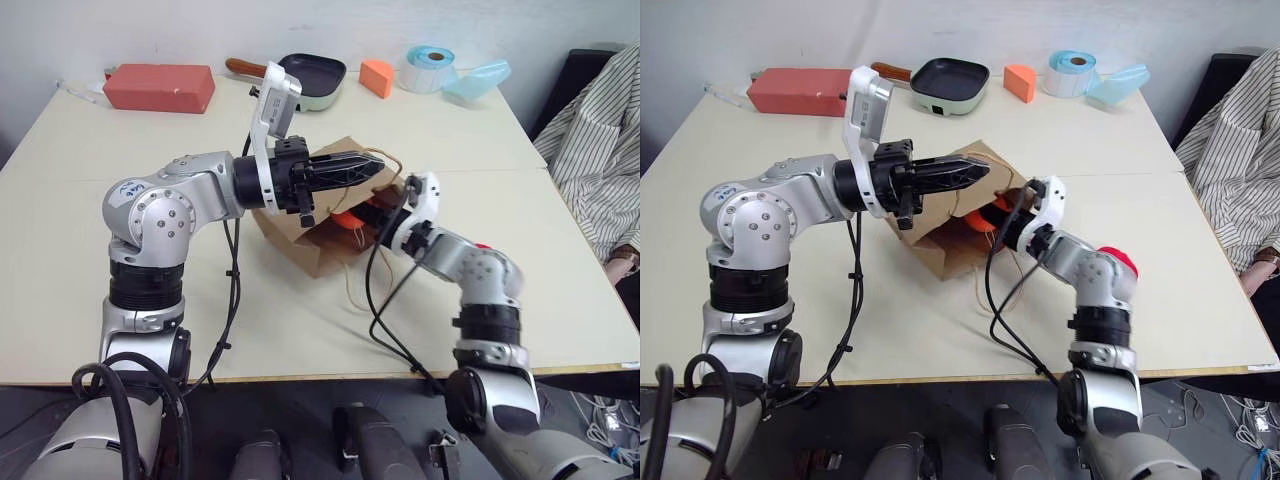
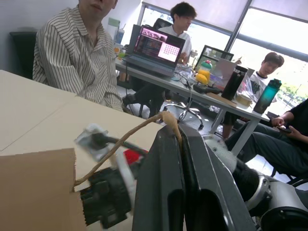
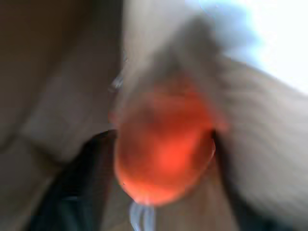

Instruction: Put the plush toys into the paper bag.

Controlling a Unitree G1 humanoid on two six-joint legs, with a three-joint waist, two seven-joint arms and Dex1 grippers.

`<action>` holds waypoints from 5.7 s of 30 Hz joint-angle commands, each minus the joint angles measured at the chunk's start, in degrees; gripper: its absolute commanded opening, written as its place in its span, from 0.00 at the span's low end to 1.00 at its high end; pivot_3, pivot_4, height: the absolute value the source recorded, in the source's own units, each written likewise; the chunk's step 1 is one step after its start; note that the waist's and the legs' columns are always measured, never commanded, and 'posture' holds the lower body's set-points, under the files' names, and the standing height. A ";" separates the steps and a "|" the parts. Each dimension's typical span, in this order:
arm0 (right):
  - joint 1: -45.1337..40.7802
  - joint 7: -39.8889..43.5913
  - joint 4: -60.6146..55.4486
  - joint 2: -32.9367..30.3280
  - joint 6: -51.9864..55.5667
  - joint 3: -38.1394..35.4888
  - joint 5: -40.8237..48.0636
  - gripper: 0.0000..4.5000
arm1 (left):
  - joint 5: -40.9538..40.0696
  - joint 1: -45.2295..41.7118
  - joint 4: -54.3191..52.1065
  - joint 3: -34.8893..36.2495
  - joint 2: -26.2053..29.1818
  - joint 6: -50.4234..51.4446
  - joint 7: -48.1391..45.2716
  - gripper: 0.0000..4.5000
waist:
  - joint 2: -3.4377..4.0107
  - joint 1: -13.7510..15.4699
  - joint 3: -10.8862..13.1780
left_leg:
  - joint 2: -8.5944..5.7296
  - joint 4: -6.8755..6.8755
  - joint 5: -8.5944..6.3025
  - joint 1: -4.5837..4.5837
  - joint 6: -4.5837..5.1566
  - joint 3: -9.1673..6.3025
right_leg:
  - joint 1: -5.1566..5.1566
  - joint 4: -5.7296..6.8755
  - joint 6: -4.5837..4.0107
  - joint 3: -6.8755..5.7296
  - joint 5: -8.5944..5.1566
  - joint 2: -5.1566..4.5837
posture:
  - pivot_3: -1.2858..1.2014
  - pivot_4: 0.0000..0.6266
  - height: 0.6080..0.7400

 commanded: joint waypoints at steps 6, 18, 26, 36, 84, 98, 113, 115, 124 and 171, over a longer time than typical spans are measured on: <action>19.03 3.44 -37.67 -21.40 7.83 -2.86 4.79 0.99 | 0.09 -0.45 -1.00 1.33 0.37 -1.31 -0.18 0.00 | 0.01 1.23 0.00 | -0.01 -0.08 -0.02 0.03 -0.03 0.01 | 0.02 -0.32 0.01 0.02 -0.01 0.02 | 0.52 0.24 1.00; 32.40 7.14 -17.66 -32.31 -15.93 -0.46 -18.89 0.99 | 0.50 -0.38 -0.72 1.36 0.34 -1.84 -0.53 0.00 | -0.06 1.50 0.01 | -0.05 -0.22 -0.03 0.40 -0.01 0.17 | 0.34 -0.51 0.06 0.23 0.01 0.14 | 0.52 0.24 1.00; 27.74 9.19 -7.55 -25.45 -16.16 -1.50 -16.22 0.62 | 0.94 -0.28 -1.12 1.72 1.07 -1.92 -0.39 0.00 | -0.01 1.96 0.03 | -0.03 -0.15 -0.02 0.34 -0.02 0.17 | 0.26 -0.42 0.06 0.23 0.01 0.13 | 0.52 0.24 1.00; 25.05 12.84 -30.01 -21.07 -1.96 1.83 6.91 0.11 | 1.22 -0.32 -0.96 1.74 1.50 -2.51 -0.05 0.00 | -0.01 1.82 0.03 | 0.00 -0.12 -0.02 0.37 -0.02 0.15 | 0.26 -0.35 0.06 0.22 0.01 0.13 | 0.52 0.24 1.00; 28.06 2.22 -26.35 -9.13 20.56 -6.01 13.36 0.95 | 3.24 -0.99 1.14 -1.43 -0.38 -5.04 -3.67 0.00 | -0.03 1.24 0.02 | -0.04 0.07 -0.02 0.37 -0.01 0.12 | 0.25 -0.12 0.05 0.22 0.01 0.05 | 0.52 0.24 1.00; 21.59 -3.48 -14.31 -2.71 22.24 -2.19 11.16 0.43 | 2.67 -0.25 -0.84 0.73 0.91 -4.14 -1.62 0.00 | -0.14 0.83 -0.06 | -0.03 0.07 -0.01 0.43 -0.02 0.14 | 0.26 -0.07 0.05 0.24 0.01 0.07 | 0.52 0.24 1.00; 24.54 0.43 -26.51 -11.79 24.34 -1.19 14.12 0.05 | 2.56 -0.10 -0.52 0.76 0.75 -4.60 -1.07 0.00 | -0.39 1.72 -0.21 | -0.03 -0.08 -0.02 0.30 0.00 0.07 | 0.25 -0.36 0.05 0.17 0.01 0.05 | 0.52 0.24 1.00; 25.05 0.21 -28.03 -11.82 25.29 -2.49 16.11 0.13 | 2.56 -0.21 -0.43 0.69 0.70 -4.60 -1.12 0.00 | -0.39 1.59 -0.21 | -0.03 -0.10 -0.02 0.30 0.00 0.07 | 0.25 -0.38 0.05 0.17 0.01 0.05 | 0.52 0.24 1.00; 24.60 -6.39 -23.05 -5.70 27.66 -5.17 17.36 0.56 | 2.95 -0.65 0.28 0.38 0.28 -5.17 -1.56 0.00 | -0.38 1.26 -0.21 | -0.02 -0.10 -0.02 0.33 0.00 0.08 | 0.25 -0.34 0.05 0.18 0.01 0.06 | 0.52 0.24 1.00; 7.97 -5.25 -24.93 -29.77 -2.38 -1.92 42.95 0.13 | 5.16 1.93 5.98 5.85 -3.20 -10.39 4.10 0.13 | -0.39 2.68 -0.24 | 0.01 -0.10 -0.08 -0.20 0.13 -0.02 | -0.05 -0.61 0.08 -0.01 0.02 0.03 | 0.52 0.24 1.00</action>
